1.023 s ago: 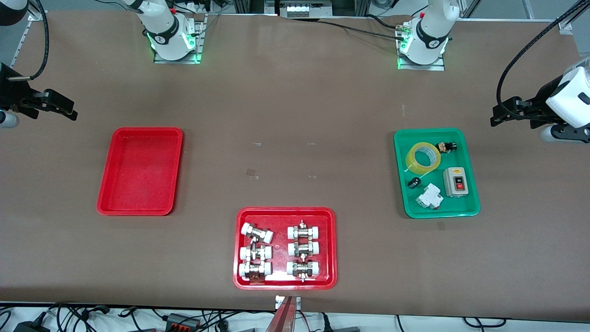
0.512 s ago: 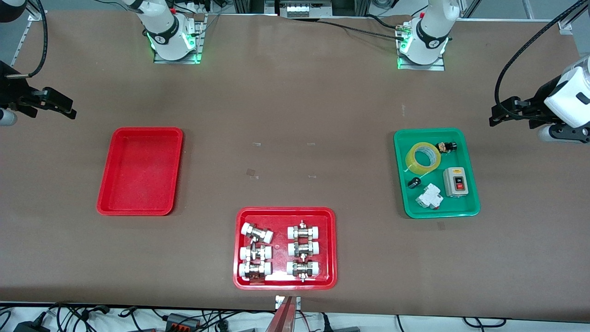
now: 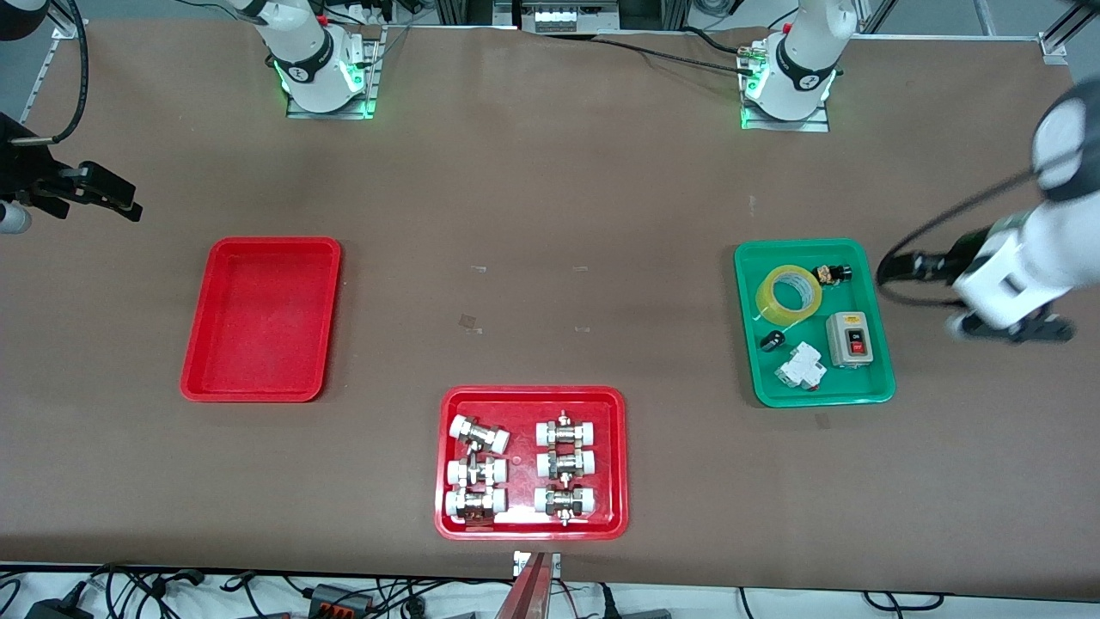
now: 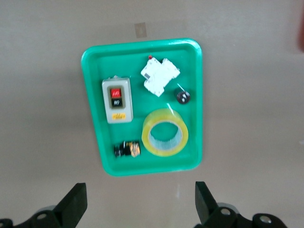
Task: Left arm passes tape to right arm into tray
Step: 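Reach the left gripper down to the yellow tape roll on the green tray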
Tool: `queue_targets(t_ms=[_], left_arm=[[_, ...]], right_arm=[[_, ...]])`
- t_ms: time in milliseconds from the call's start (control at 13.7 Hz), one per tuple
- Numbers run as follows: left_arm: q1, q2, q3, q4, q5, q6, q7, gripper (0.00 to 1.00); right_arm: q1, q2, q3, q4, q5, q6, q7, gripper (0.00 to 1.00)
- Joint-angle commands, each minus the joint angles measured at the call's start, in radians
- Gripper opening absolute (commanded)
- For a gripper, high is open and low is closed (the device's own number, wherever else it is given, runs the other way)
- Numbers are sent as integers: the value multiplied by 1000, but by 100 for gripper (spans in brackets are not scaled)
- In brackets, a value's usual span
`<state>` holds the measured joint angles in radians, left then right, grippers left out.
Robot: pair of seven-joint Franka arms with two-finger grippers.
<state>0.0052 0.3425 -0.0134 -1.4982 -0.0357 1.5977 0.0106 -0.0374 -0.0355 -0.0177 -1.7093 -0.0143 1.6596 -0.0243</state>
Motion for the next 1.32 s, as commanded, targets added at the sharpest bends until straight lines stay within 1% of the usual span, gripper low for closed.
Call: queue_targets(t_ms=[0,73,146,292,365,512,804,1023,1242], left_arm=[[-5,82,0,-86,19,164,-3,100],[-5,78,1,-162,19,239,-3,100],[2,75,0,-215,19,272,-3,100],[6,81,1,-275,17,278,-9,100],[6,85,0,-327,17,298,-42,100],[-1,63,-5,-430,19,399,-90,100],[6,67,-5,-458,19,441,-112,100],[4,66,-5,-514,19,490,-149,100],[4,64,-7,-525,17,495,-153,100]], right_arm=[[-6,-6,5,10,-4,-18,1,100],[-4,-7,5,10,-4,-21,1,100],[-4,-6,5,10,-4,-21,0,100],[-4,-6,7,11,-4,-21,-12,100],[-4,-6,7,13,-4,-21,-14,100],[-4,-6,7,13,-6,-21,-16,100],[-4,-4,7,13,-6,-21,-16,100],[-4,-6,9,13,-6,-23,-17,100],[-4,-6,9,13,-6,-23,-19,100]])
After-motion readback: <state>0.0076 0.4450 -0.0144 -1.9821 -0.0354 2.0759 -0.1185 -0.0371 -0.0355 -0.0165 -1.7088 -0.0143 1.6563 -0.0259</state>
